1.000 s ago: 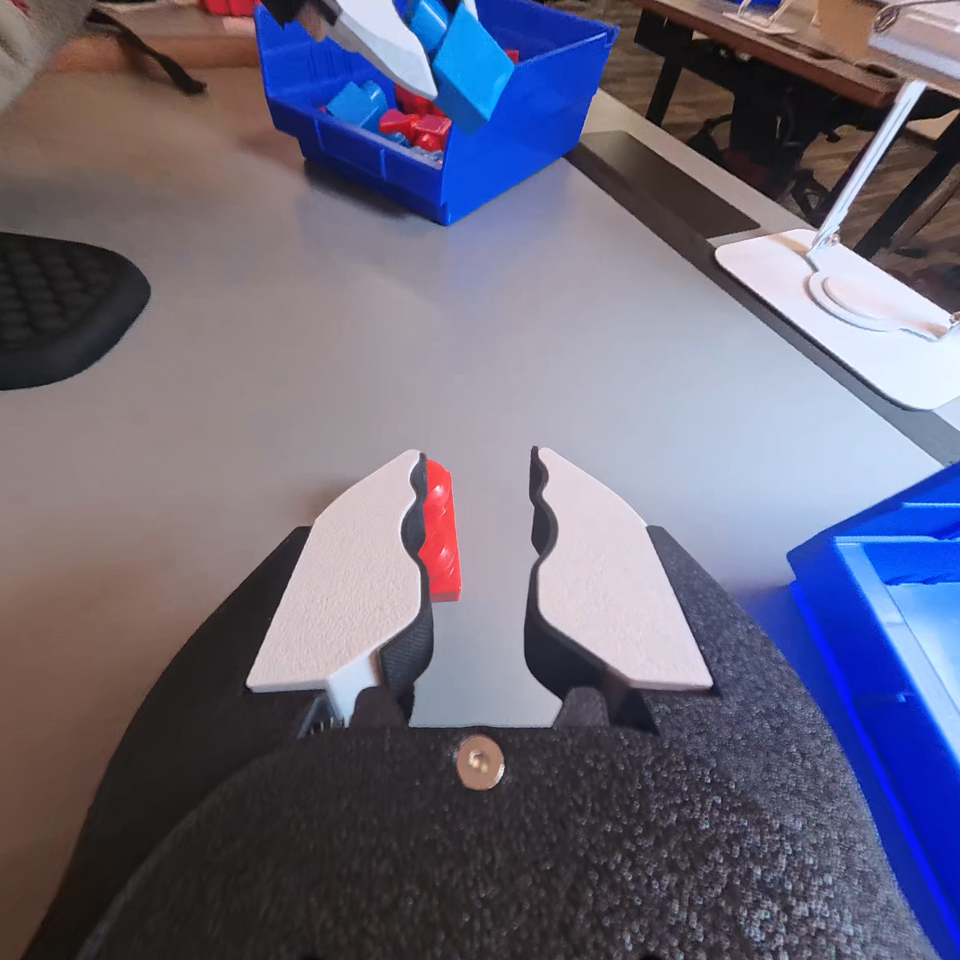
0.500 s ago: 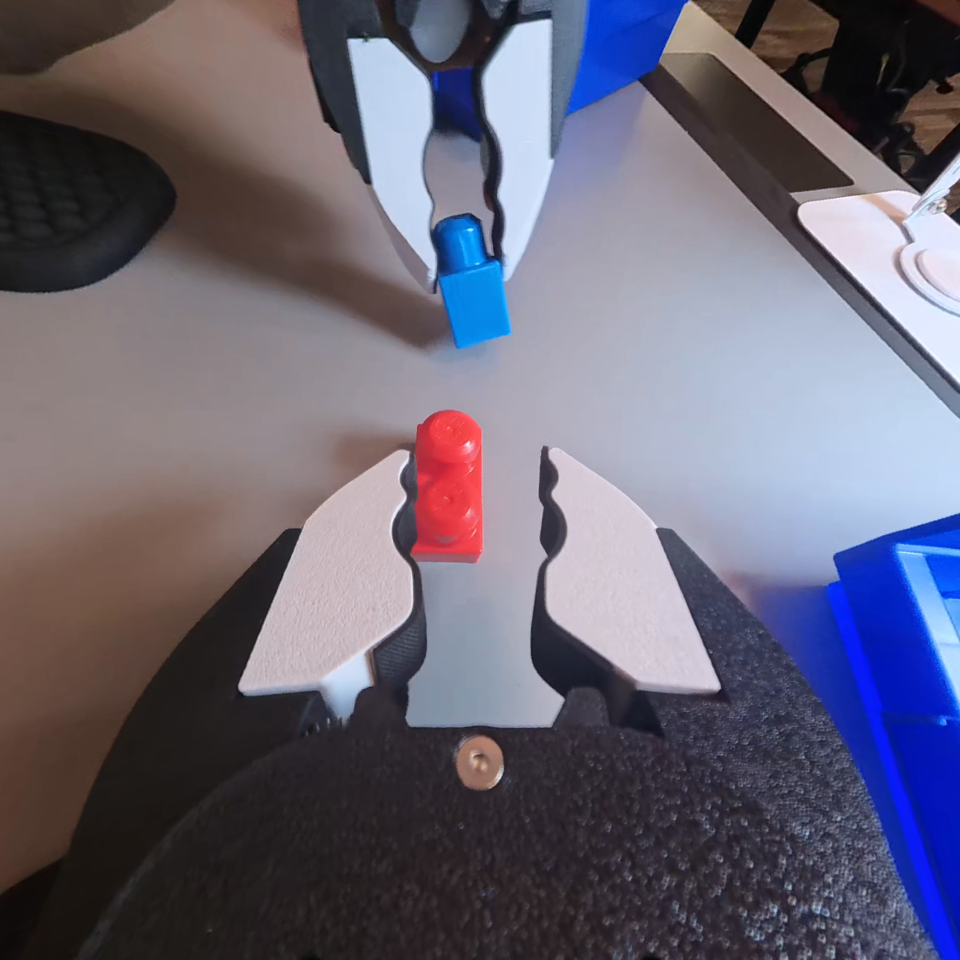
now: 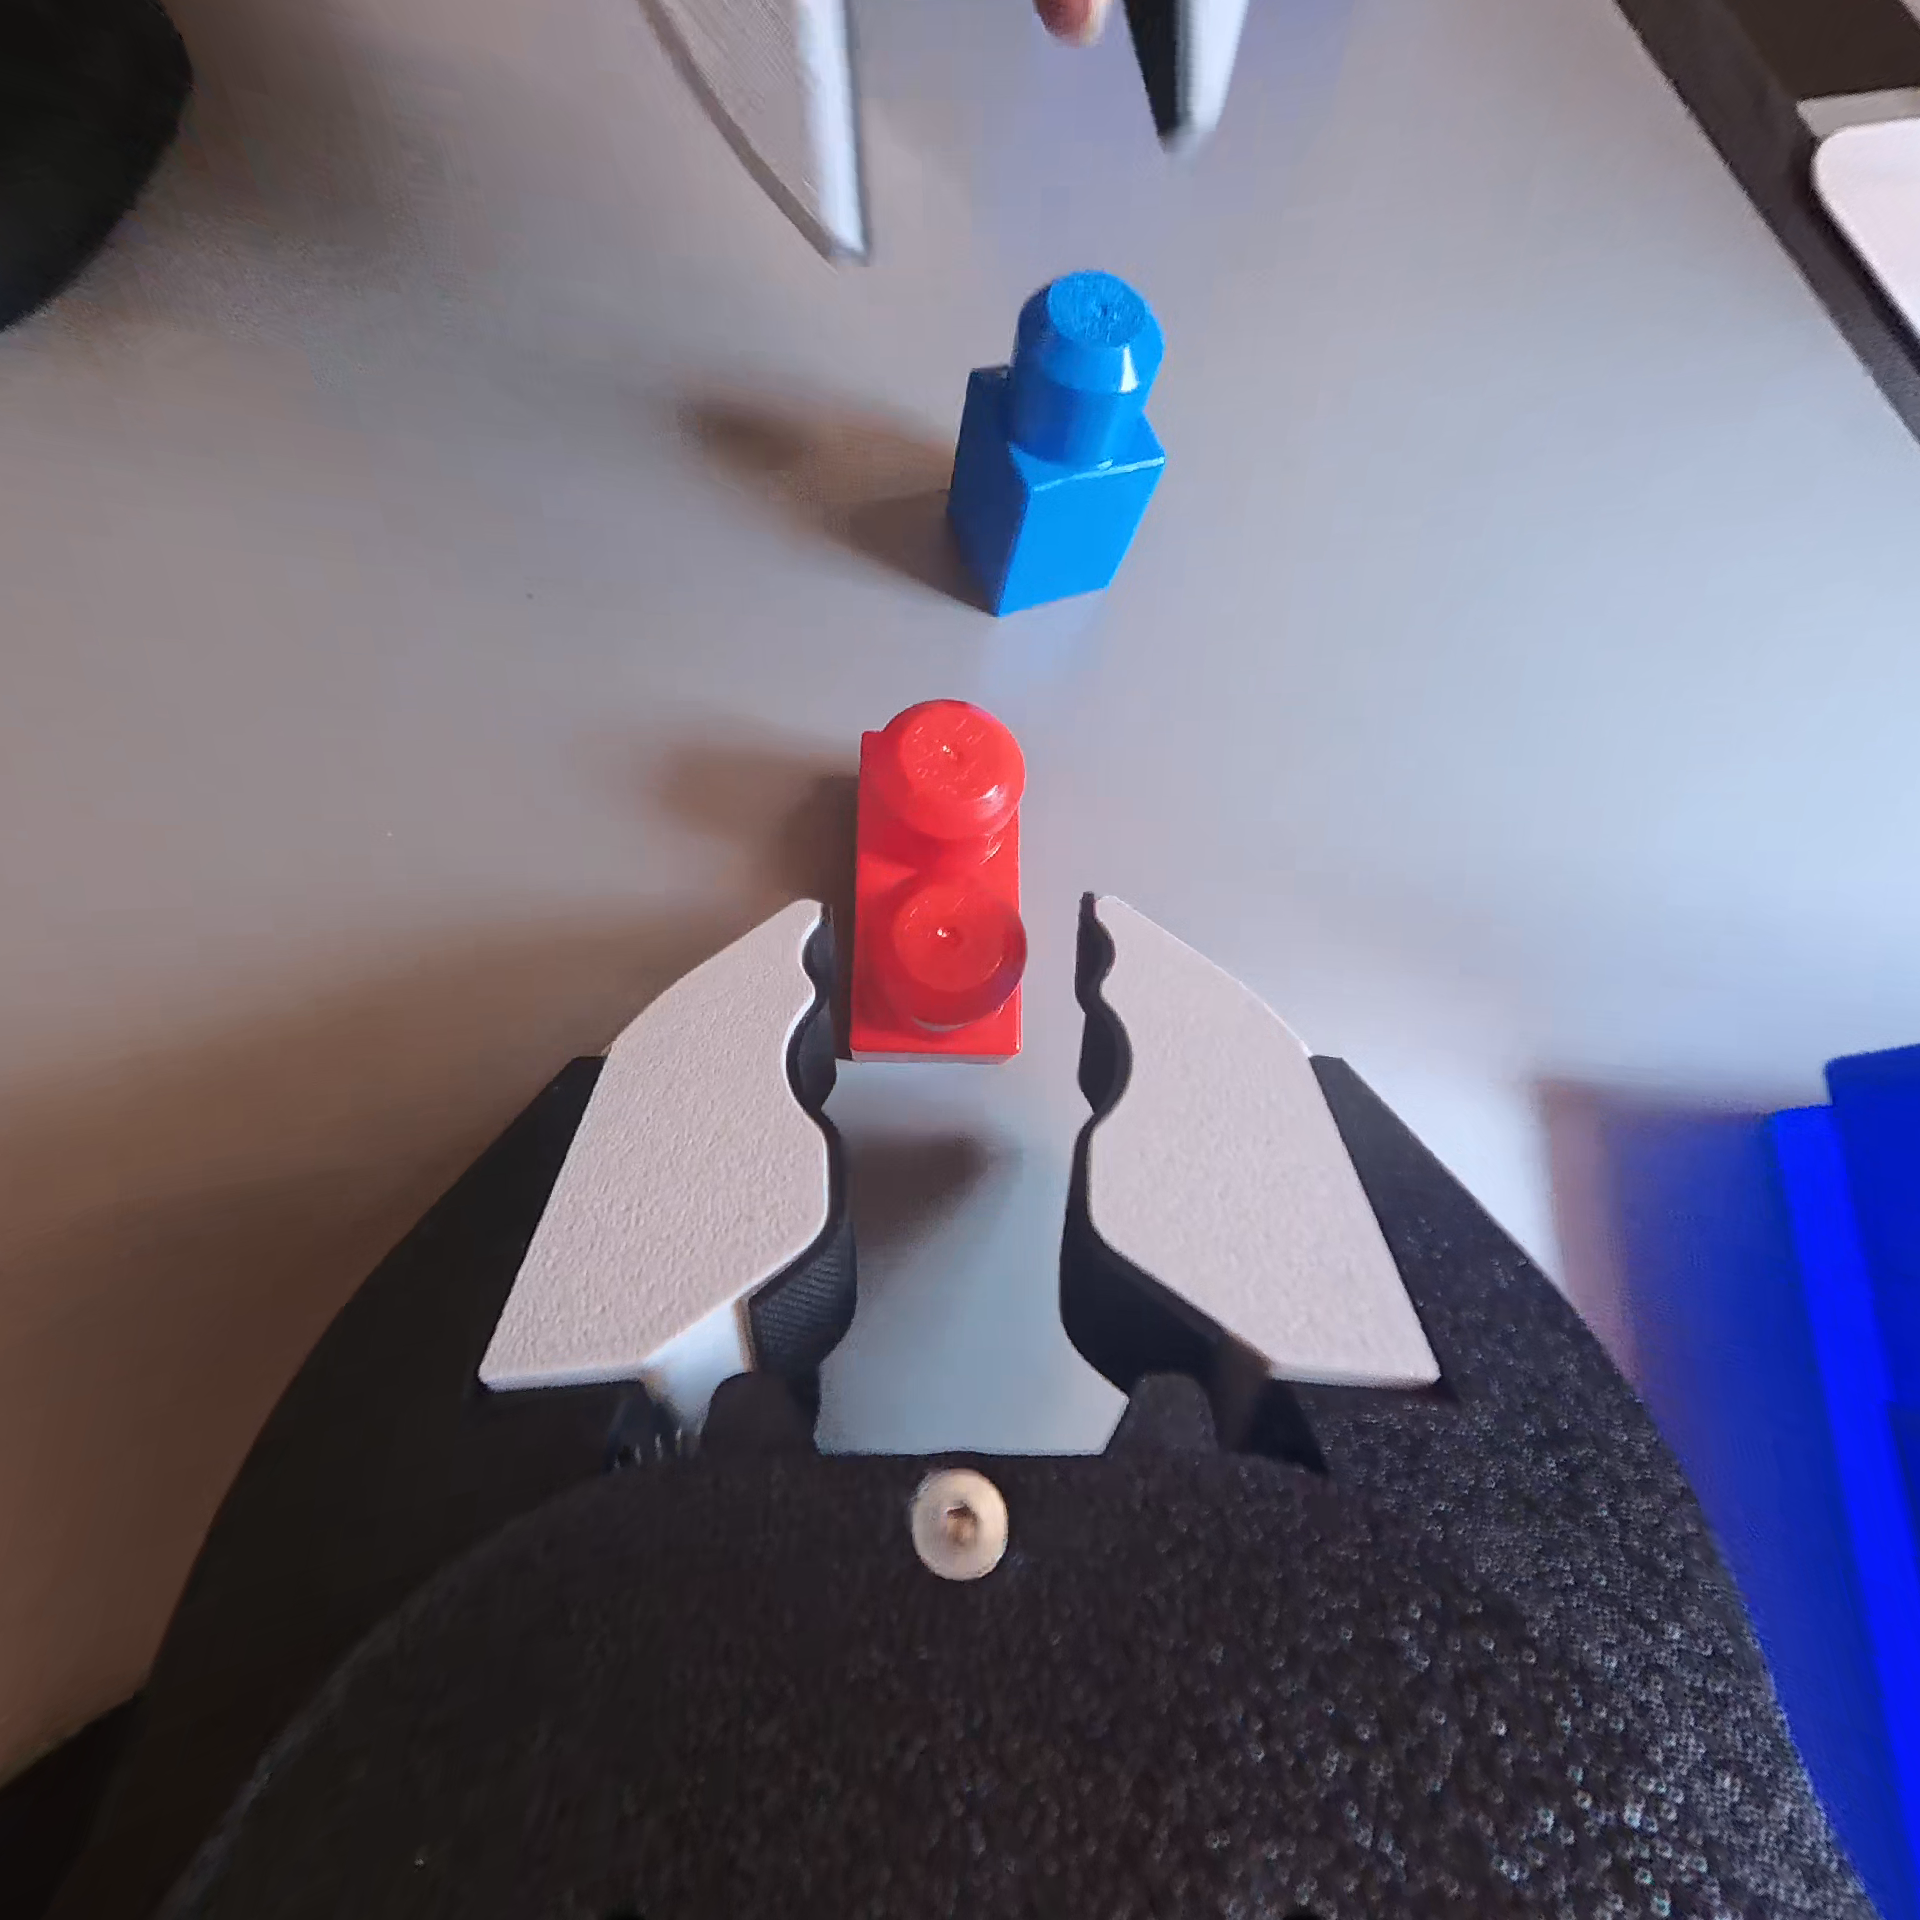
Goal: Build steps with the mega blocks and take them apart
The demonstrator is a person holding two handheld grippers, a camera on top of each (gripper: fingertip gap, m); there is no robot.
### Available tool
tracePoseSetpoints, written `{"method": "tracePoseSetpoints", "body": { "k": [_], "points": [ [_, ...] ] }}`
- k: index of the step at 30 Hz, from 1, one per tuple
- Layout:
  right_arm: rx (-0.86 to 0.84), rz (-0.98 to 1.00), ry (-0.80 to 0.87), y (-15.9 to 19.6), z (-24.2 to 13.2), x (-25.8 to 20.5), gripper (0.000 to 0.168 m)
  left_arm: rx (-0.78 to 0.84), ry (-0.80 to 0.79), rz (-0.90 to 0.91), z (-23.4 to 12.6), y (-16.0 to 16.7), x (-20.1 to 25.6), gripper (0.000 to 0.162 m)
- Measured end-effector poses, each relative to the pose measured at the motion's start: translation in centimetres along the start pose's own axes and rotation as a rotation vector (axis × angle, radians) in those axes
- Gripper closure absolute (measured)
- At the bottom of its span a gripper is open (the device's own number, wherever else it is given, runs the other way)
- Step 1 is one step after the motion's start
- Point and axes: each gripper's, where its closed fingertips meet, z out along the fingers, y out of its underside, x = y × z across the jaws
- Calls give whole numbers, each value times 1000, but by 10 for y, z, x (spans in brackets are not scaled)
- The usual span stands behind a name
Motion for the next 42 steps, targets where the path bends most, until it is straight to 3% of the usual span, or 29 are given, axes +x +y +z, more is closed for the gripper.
{"method": "tracePoseSetpoints", "body": {
  "k": [4, 6, 10, 13, 18, 25, 36, 42],
  "points": [
    [-58, 0, 7, 8, 6, 0, 135, 220, -29, -72, -13, -13, 30, 120],
    [-4, 19, 4, -1, 2, 1, 139, 324, -44, -147, -18, -14, 40, 122],
    [421, 165, -88, -61, -33, 2, 139, 451, -80, -279, -23, -5, 39, 122],
    [706, 250, -171, -98, -68, -1, 139, 523, -3, -388, -25, -9, 38, 120],
    [932, 320, -291, -124, -85, -20, 139, 700, 136, -402, -39, -38, 54, 112],
    [938, 303, -374, -139, -59, -51, 138, 790, 165, -356, -56, -51, 67, 125],
    [872, 261, -348, -131, -45, -51, 138, 766, 200, -382, -58, -40, 62, 127],
    [925, 295, -363, -135, -51, -49, 139, 775, 218, -386, -61, -40, 63, 127]
  ]
}}
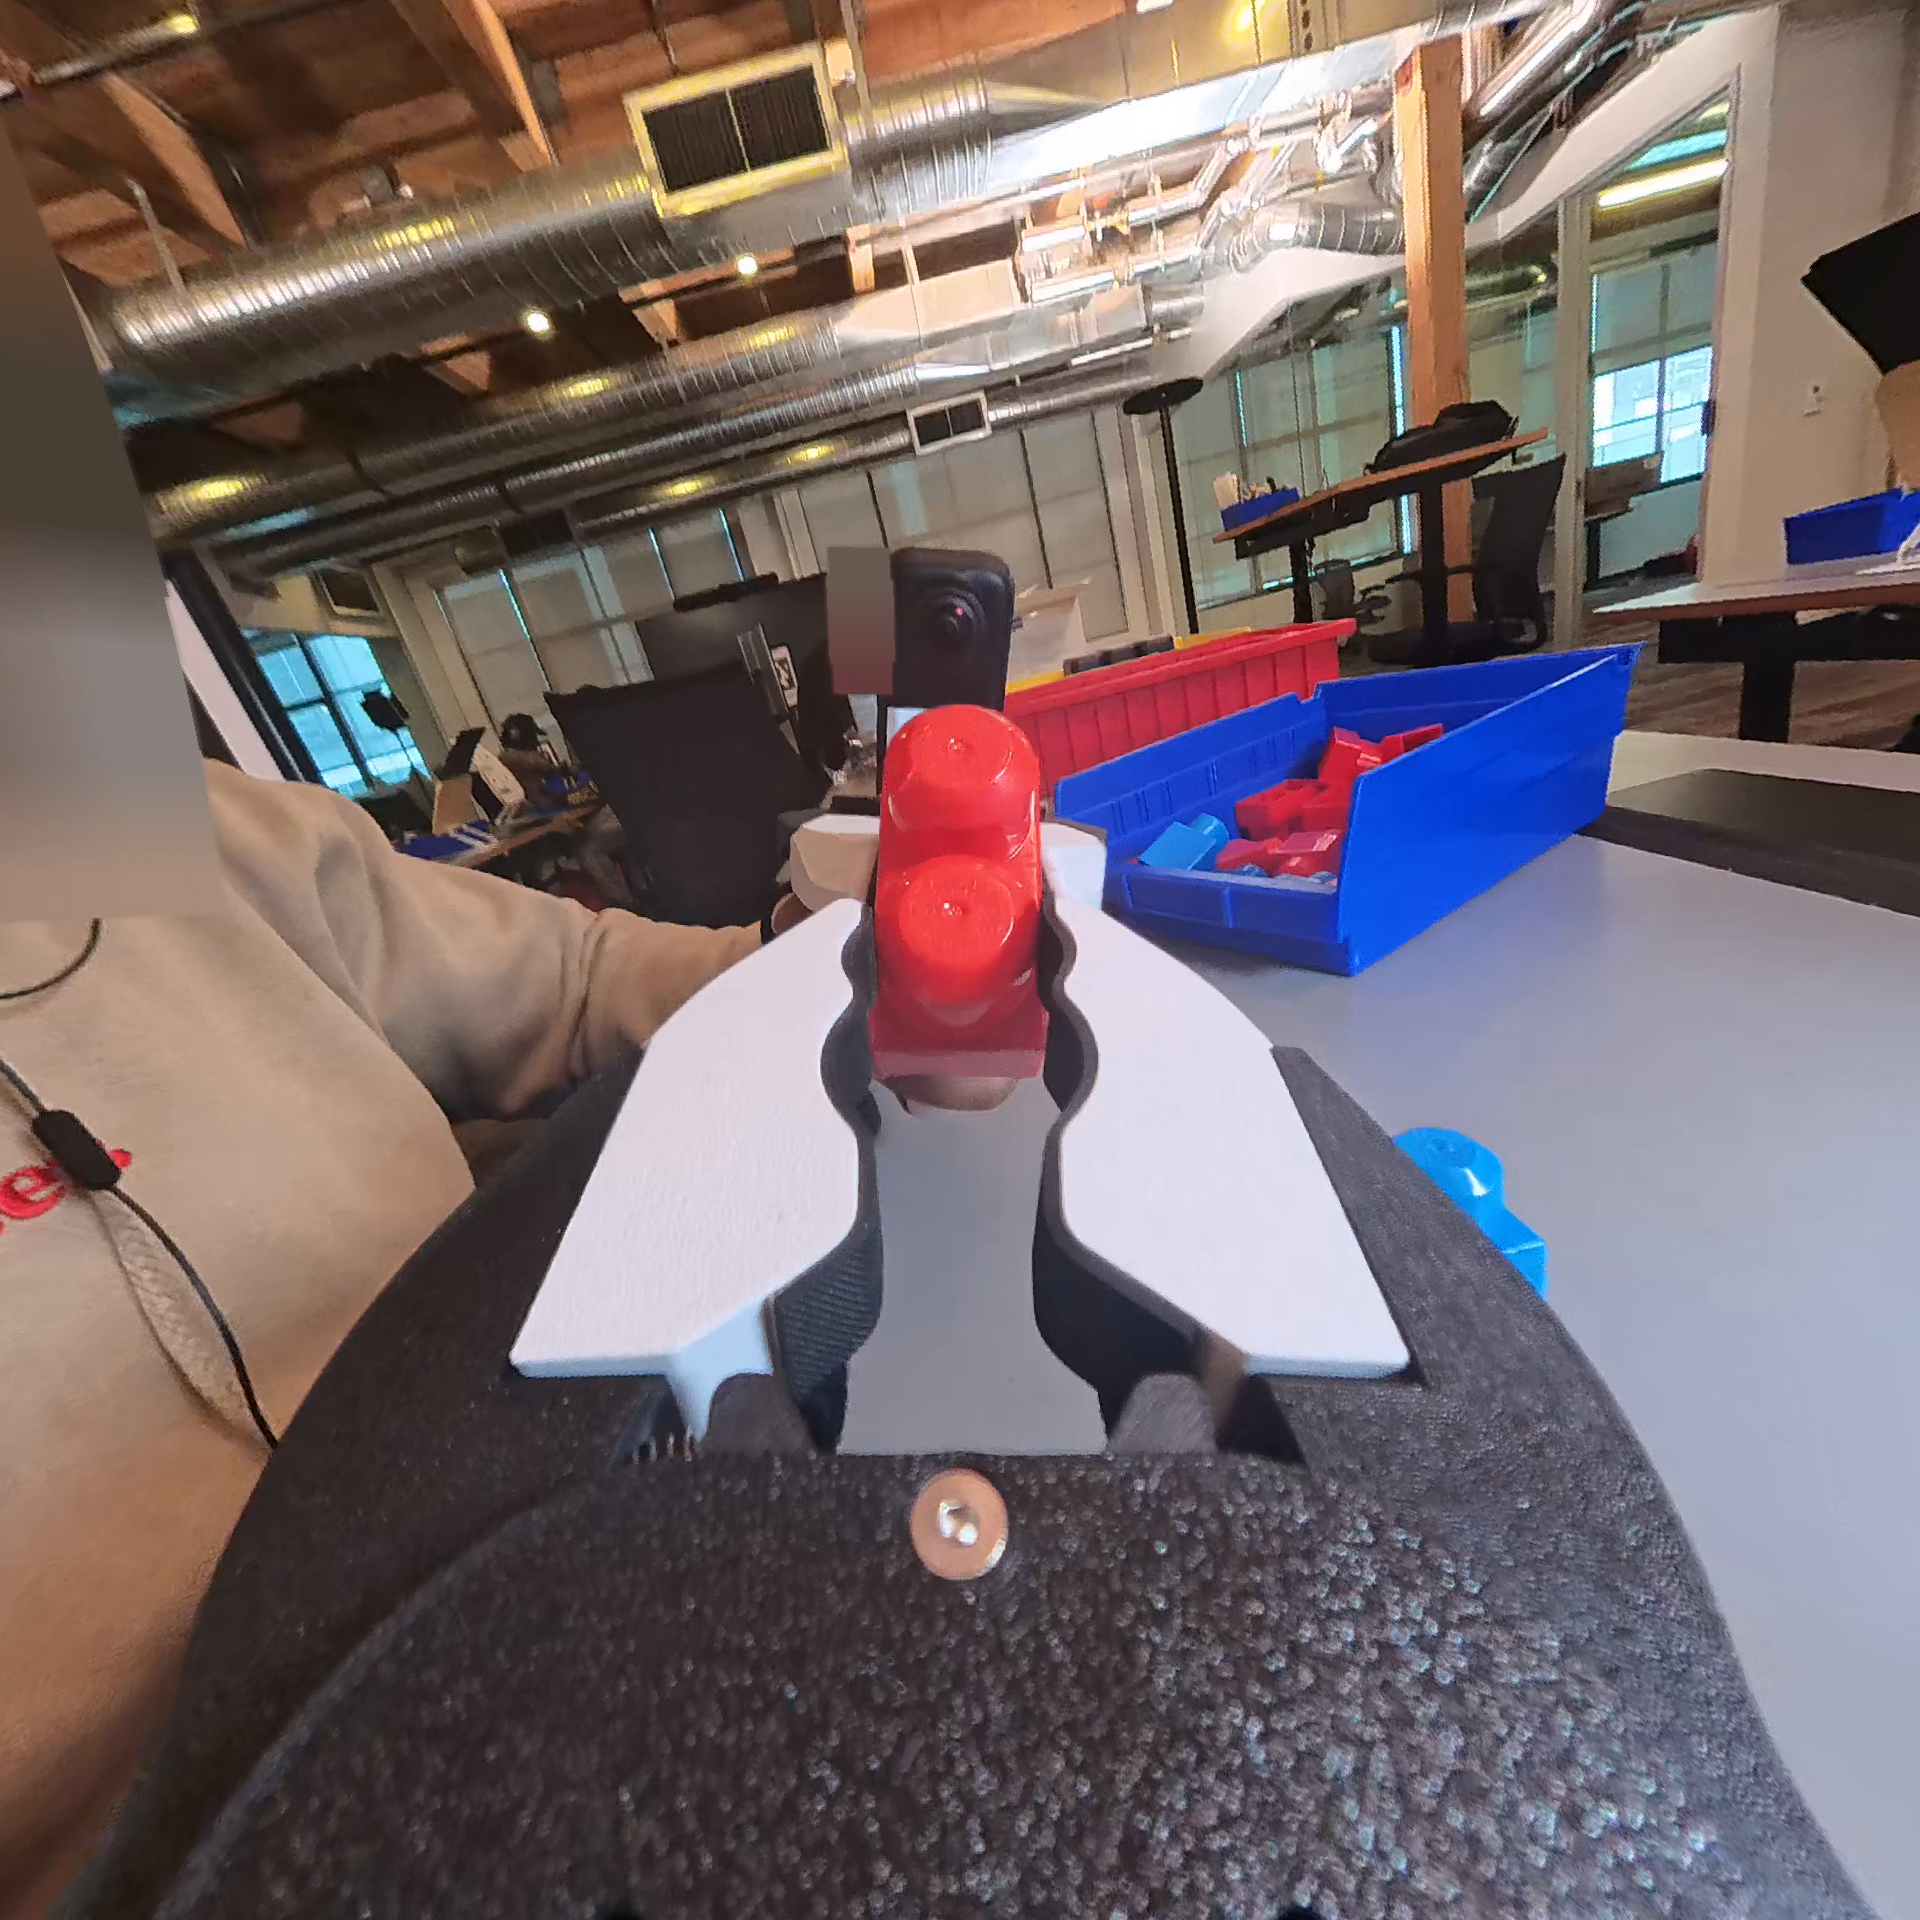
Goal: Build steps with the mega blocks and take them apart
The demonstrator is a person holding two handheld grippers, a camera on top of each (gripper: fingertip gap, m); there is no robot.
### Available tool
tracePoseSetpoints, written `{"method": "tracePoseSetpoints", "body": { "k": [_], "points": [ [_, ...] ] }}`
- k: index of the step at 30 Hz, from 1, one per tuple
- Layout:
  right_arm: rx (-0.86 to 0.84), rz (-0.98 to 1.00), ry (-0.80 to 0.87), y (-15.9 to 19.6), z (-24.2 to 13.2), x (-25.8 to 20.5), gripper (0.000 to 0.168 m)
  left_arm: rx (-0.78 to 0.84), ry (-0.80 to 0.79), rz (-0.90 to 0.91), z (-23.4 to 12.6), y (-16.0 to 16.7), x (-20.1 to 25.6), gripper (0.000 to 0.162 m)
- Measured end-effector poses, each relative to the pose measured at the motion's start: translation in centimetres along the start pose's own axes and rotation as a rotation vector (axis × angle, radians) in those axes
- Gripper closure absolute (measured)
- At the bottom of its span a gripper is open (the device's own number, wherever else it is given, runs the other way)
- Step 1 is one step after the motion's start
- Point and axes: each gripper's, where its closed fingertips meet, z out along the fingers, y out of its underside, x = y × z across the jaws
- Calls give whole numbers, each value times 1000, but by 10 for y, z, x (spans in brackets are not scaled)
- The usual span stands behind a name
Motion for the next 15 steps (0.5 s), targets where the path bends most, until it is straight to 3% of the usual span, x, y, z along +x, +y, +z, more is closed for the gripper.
{"method": "tracePoseSetpoints", "body": {
  "k": [15],
  "points": [
    [9, 0, -18, 1, 3, -3, 139, 12, 16, -1, -1, -2, 4, 128]
  ]
}}
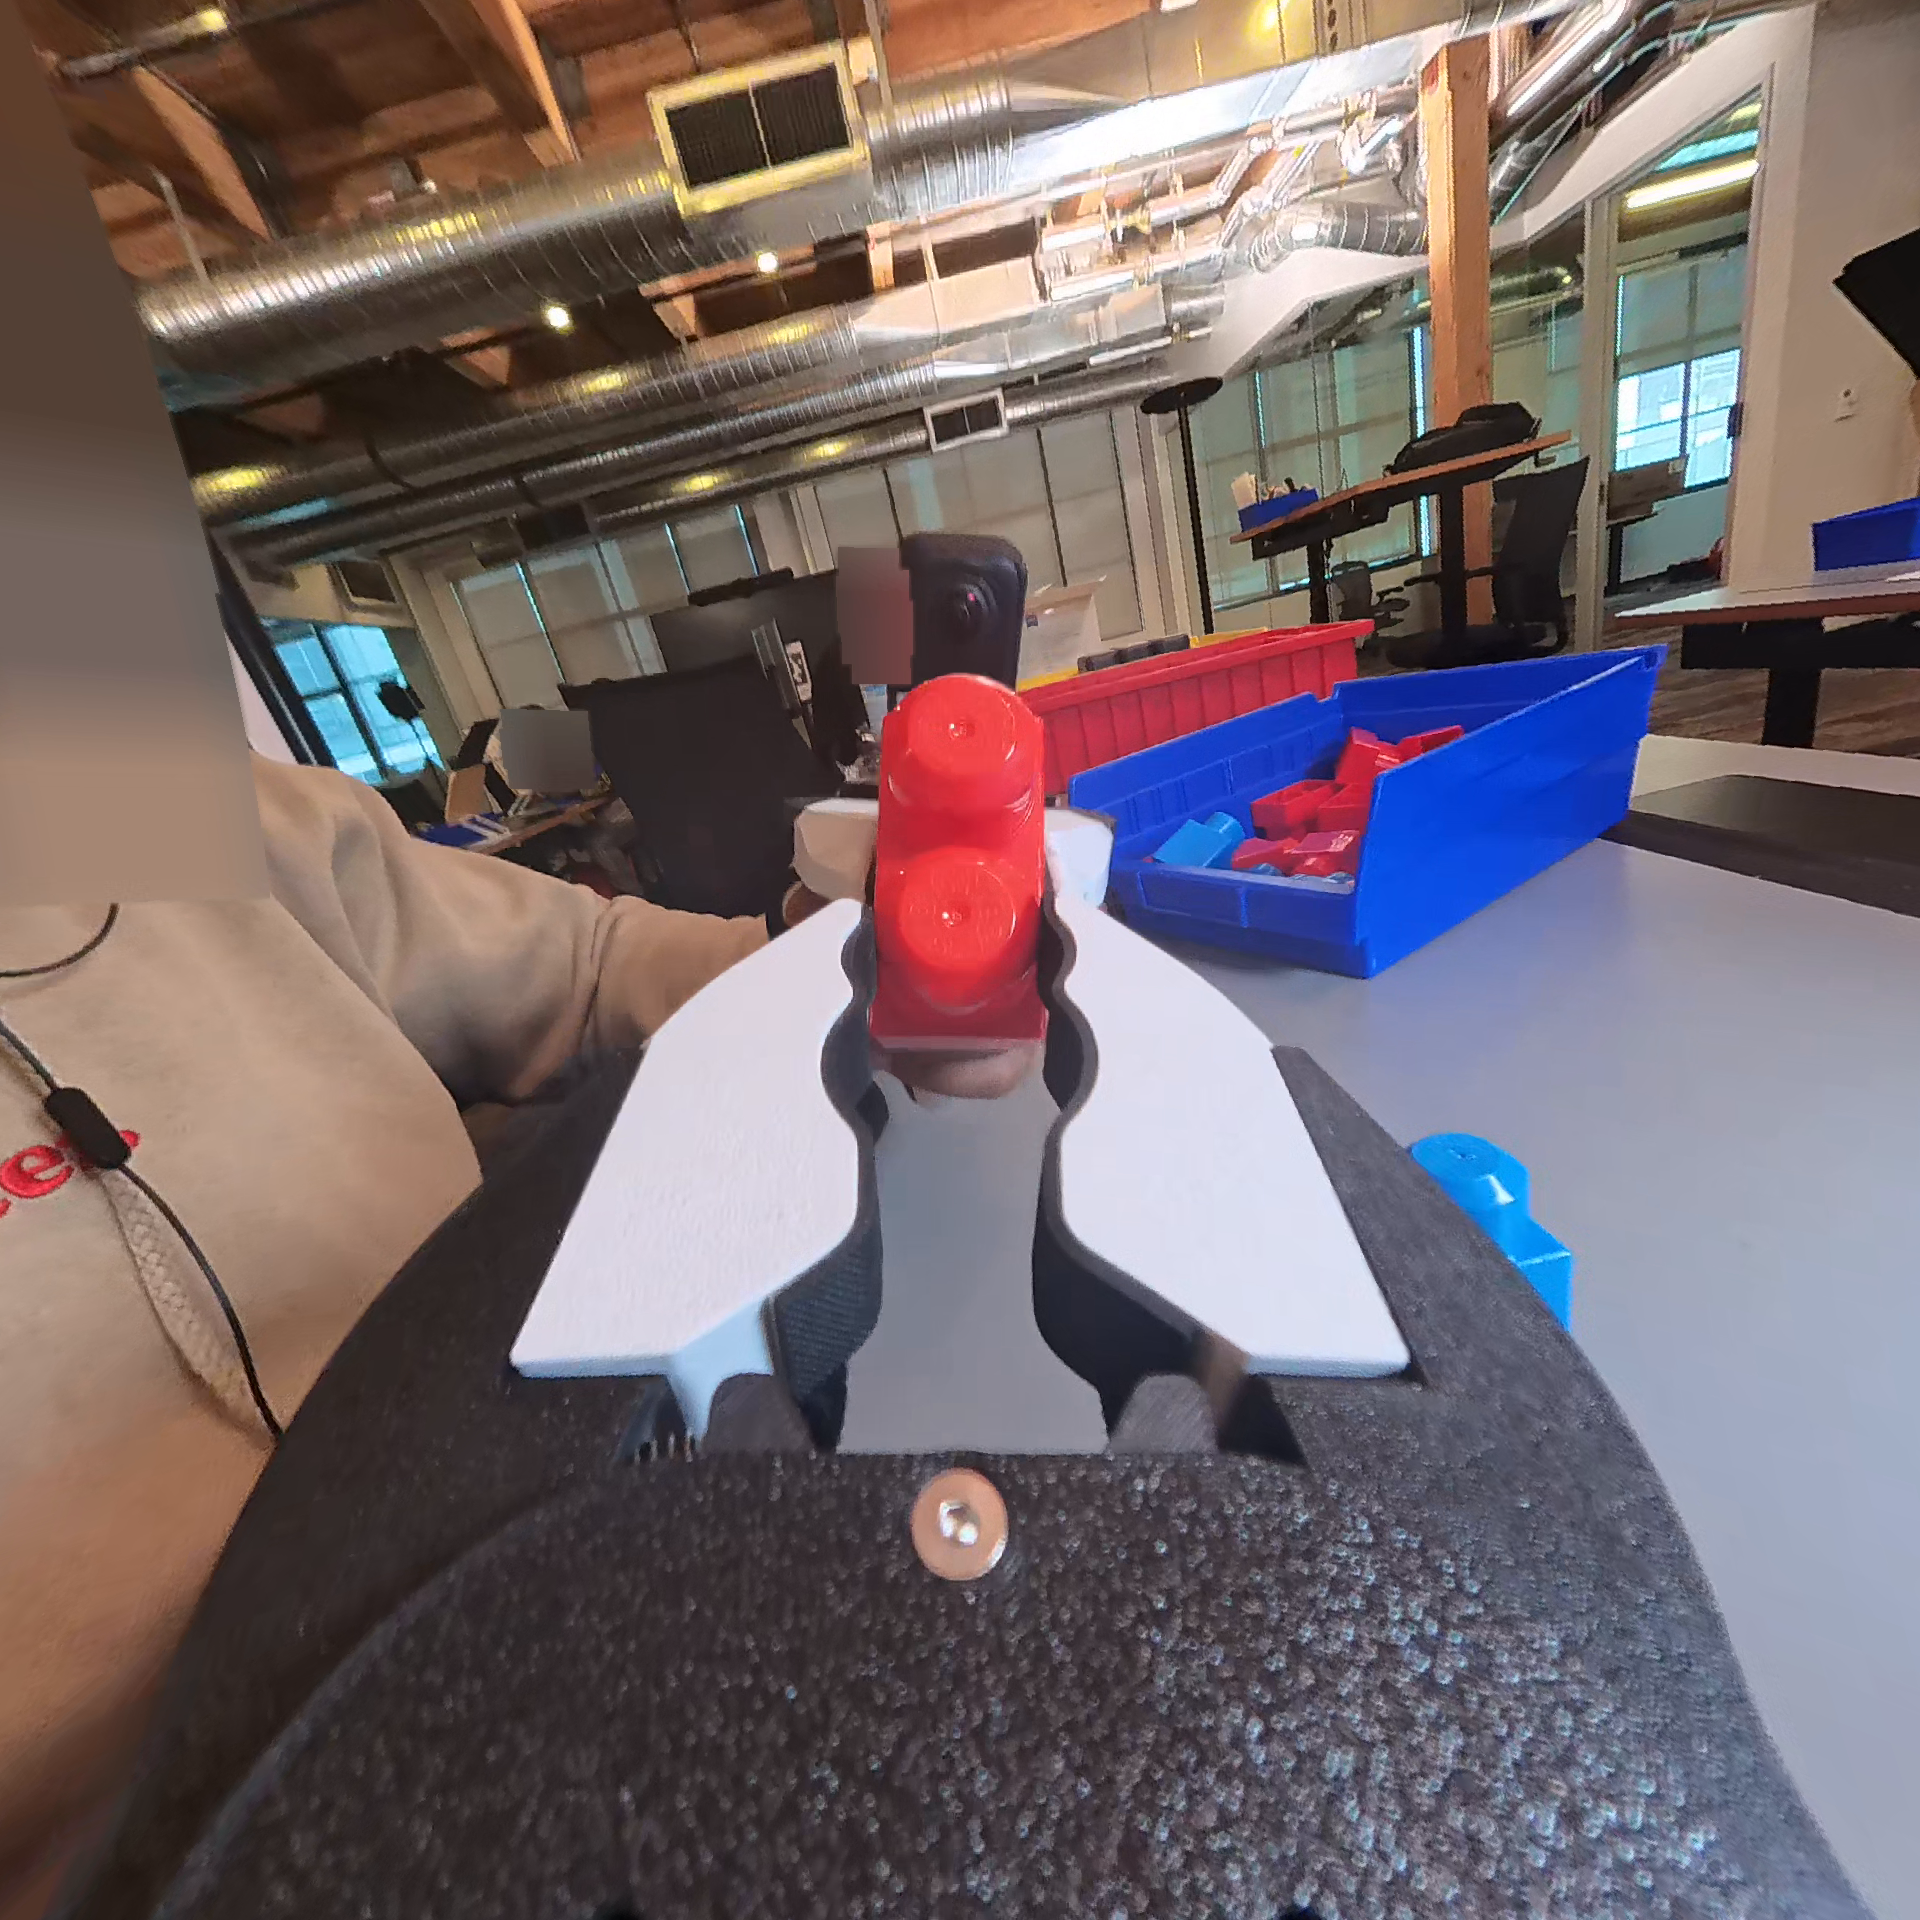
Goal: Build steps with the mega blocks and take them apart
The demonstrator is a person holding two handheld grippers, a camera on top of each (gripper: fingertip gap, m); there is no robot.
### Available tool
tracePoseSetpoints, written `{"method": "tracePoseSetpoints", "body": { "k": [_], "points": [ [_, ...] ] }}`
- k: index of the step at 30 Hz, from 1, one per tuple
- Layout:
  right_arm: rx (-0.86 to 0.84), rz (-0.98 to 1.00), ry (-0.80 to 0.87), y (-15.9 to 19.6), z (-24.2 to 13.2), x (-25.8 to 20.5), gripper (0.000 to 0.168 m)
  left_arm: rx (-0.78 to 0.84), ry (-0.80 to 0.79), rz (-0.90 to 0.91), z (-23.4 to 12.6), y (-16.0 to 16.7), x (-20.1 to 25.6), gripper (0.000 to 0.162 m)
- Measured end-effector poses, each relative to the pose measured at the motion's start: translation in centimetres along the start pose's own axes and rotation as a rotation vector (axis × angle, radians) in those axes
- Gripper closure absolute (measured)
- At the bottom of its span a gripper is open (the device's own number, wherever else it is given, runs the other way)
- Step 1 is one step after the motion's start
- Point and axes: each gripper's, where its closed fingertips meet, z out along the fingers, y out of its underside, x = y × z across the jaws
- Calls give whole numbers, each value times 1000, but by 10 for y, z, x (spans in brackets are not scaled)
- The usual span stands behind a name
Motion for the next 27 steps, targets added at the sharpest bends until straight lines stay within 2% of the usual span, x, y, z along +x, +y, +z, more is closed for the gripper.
{"method": "tracePoseSetpoints", "body": {
  "k": [3, 5, 7, 13, 20, 21, 22, 23, 25, 27],
  "points": [
    [-109, -45, 10, 13, 1, 2, 138, -42, -15, 32, -4, 2, -2, 129],
    [-291, -86, 31, 36, -1, 8, 135, -52, -29, 75, -9, -3, -4, 128],
    [-464, -128, 81, 55, -6, 23, 123, -52, -75, 136, -20, -14, -11, 129],
    [-842, -340, 213, 66, -13, 77, 112, -105, -230, 237, -53, -22, -45, 129],
    [-1430, -490, 129, 99, -8, 121, 99, -155, -393, 201, -79, -2, -97, 129],
    [-1471, -486, 111, 105, -7, 124, 104, -158, -407, 192, -82, 0, -102, 129],
    [-1499, -485, 92, 110, -5, 127, 125, -158, -417, 184, -85, 1, -106, 129],
    [-1507, -485, 72, 114, -4, 129, 131, -156, -420, 176, -86, 2, -108, 129],
    [-1458, -456, 46, 111, 1, 124, 131, -150, -418, 173, -87, 2, -109, 129],
    [-1301, -423, 34, 94, 10, 114, 131, -136, -399, 178, -84, 0, -104, 129]
  ]
}}
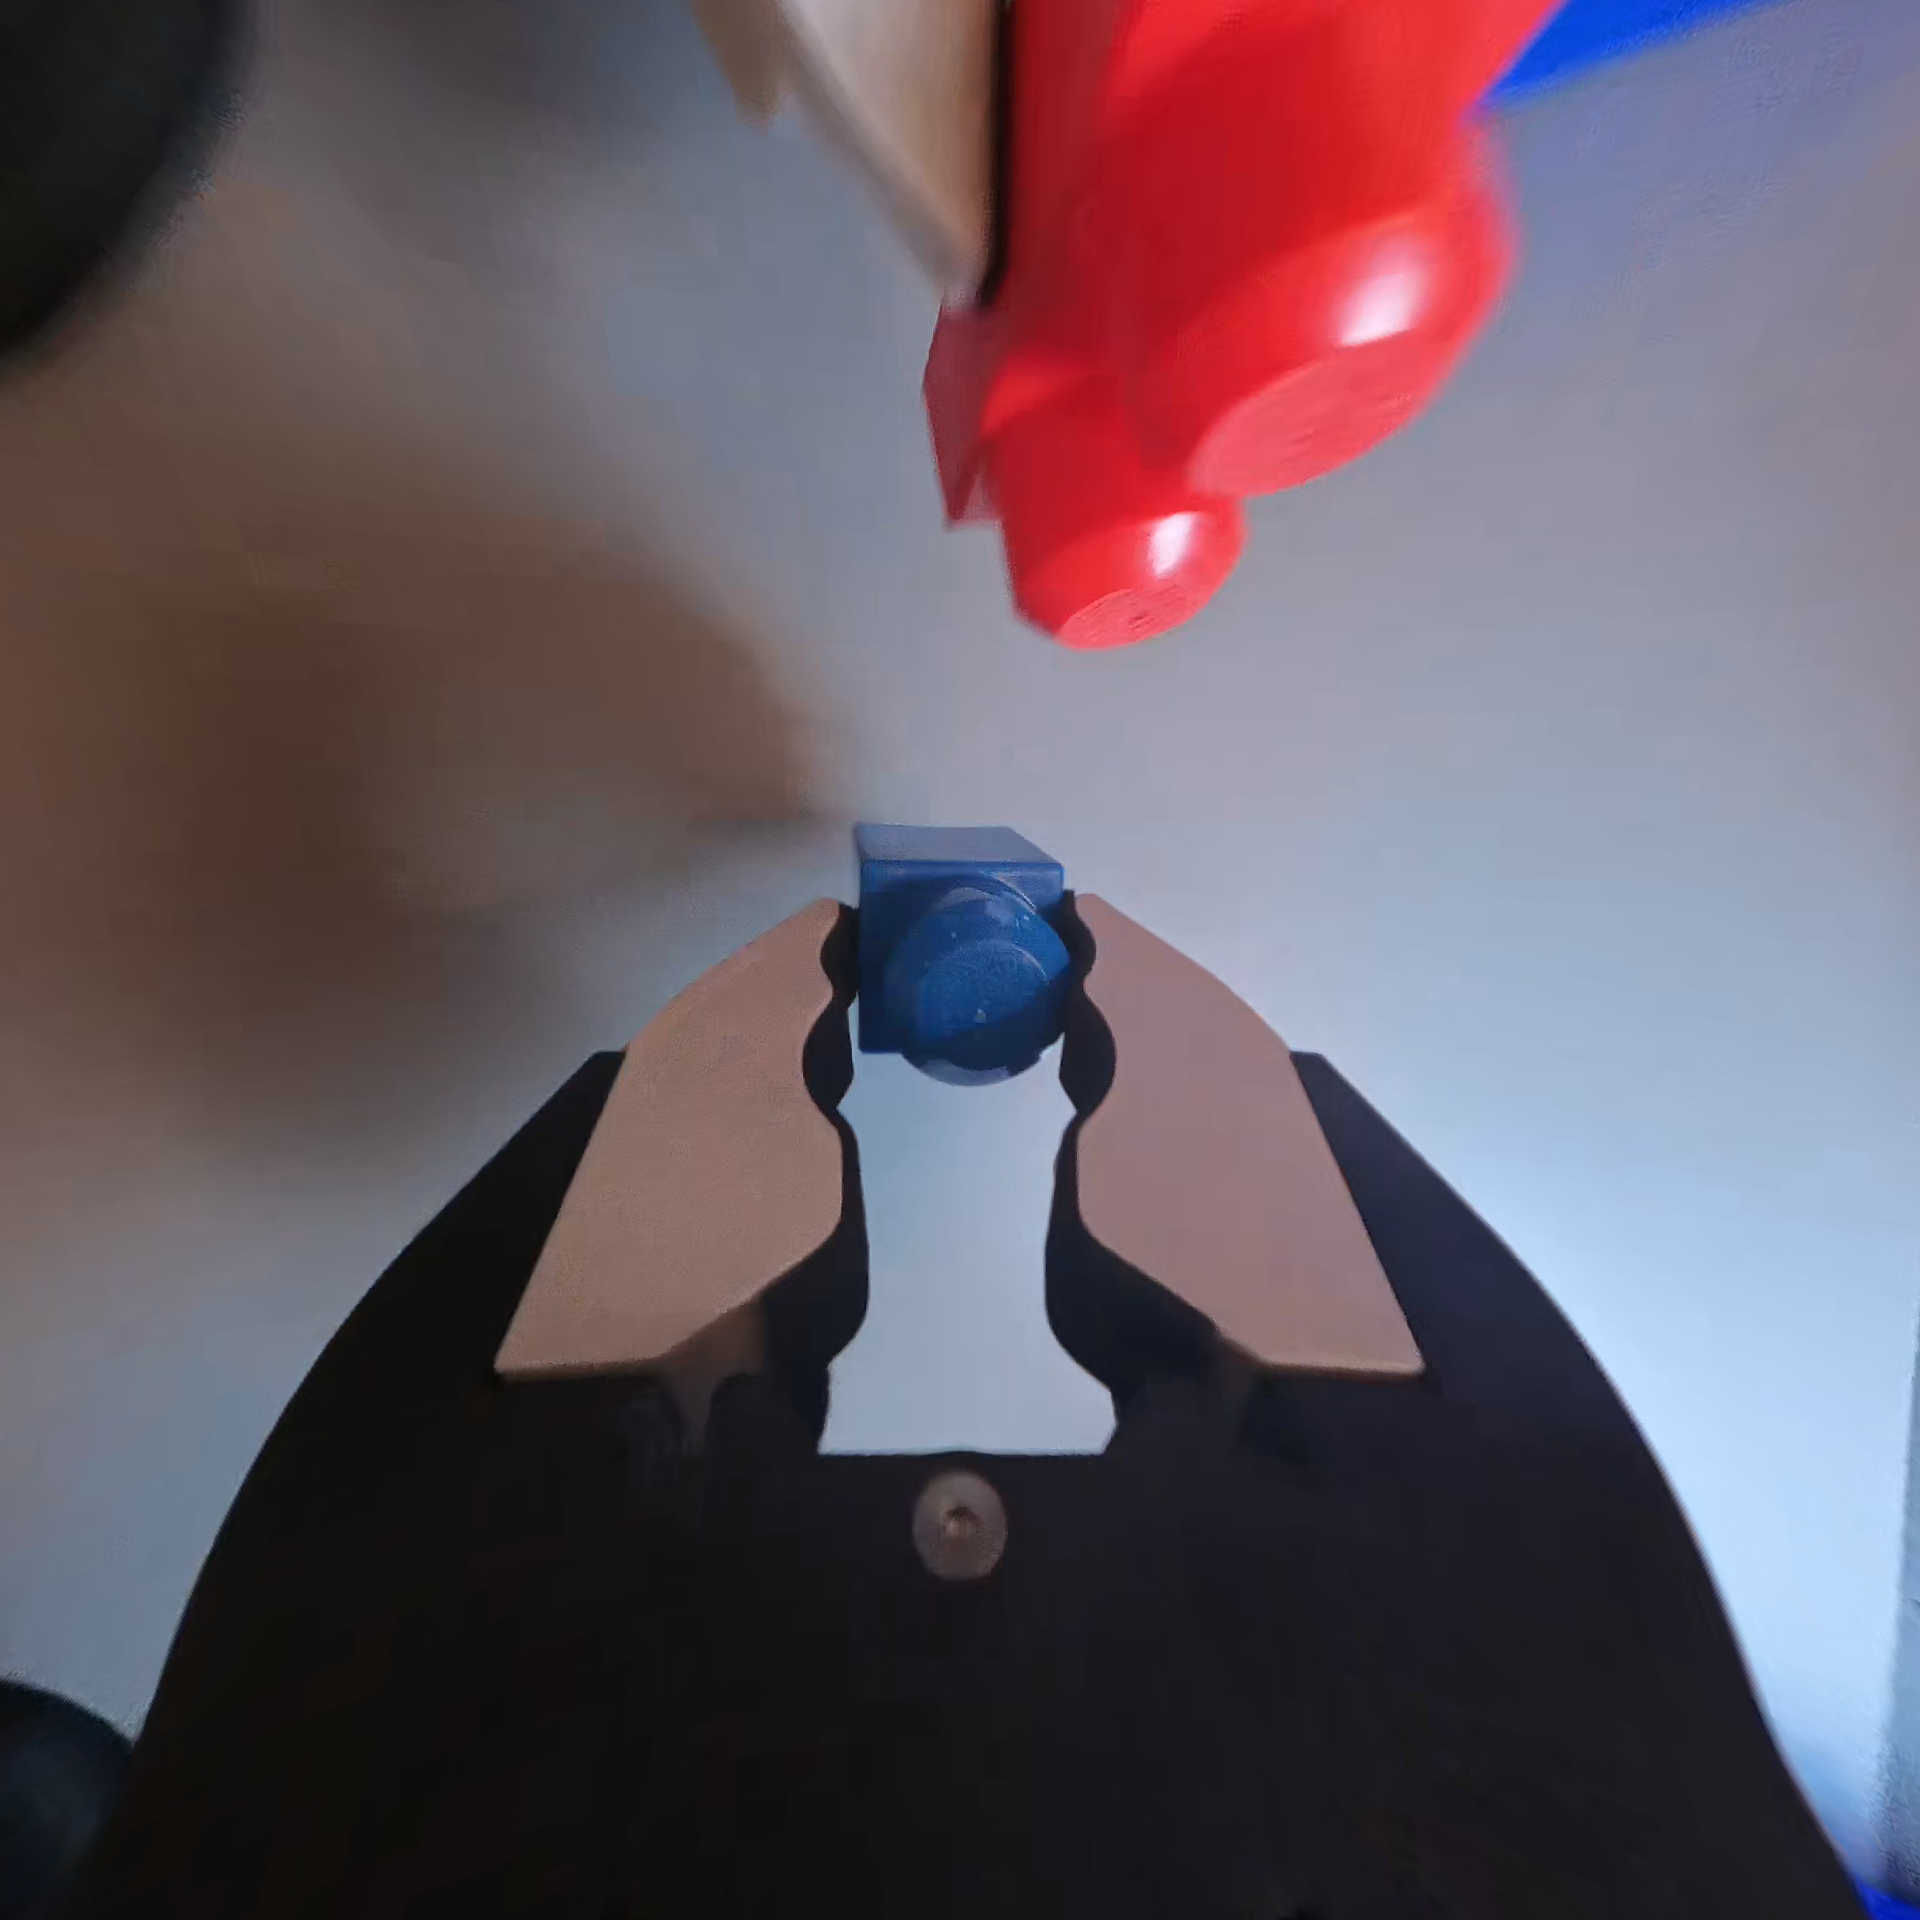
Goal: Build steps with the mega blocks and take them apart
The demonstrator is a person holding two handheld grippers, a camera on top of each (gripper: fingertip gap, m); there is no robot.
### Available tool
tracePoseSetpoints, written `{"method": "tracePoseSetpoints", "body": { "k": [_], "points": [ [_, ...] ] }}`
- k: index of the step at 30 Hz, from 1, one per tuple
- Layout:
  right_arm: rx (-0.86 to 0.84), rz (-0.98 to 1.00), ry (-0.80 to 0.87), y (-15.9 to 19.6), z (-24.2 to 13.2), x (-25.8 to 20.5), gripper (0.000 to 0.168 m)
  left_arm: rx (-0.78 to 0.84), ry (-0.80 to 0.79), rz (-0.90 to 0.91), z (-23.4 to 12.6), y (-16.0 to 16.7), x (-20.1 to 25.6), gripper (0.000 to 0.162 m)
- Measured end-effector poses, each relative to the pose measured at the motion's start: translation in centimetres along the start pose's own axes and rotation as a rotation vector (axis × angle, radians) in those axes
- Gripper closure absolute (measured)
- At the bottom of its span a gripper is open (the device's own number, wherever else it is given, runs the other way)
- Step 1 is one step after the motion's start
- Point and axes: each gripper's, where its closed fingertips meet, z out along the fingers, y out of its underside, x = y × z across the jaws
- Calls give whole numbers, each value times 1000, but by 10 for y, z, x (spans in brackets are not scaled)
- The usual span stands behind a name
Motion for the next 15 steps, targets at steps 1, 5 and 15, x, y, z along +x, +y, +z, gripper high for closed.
{"method": "tracePoseSetpoints", "body": {
  "k": [1, 5, 15],
  "points": [
    [107, 24, 5, -10, -12, -1, 131, 16, 15, 0, 0, -3, 4, 129],
    [575, 133, 40, -39, -78, -3, 131, 80, 97, -13, 2, -15, 24, 129],
    [1067, 285, -64, -65, -108, -33, 132, 35, 245, 4, 25, -12, 80, 129]
  ]
}}
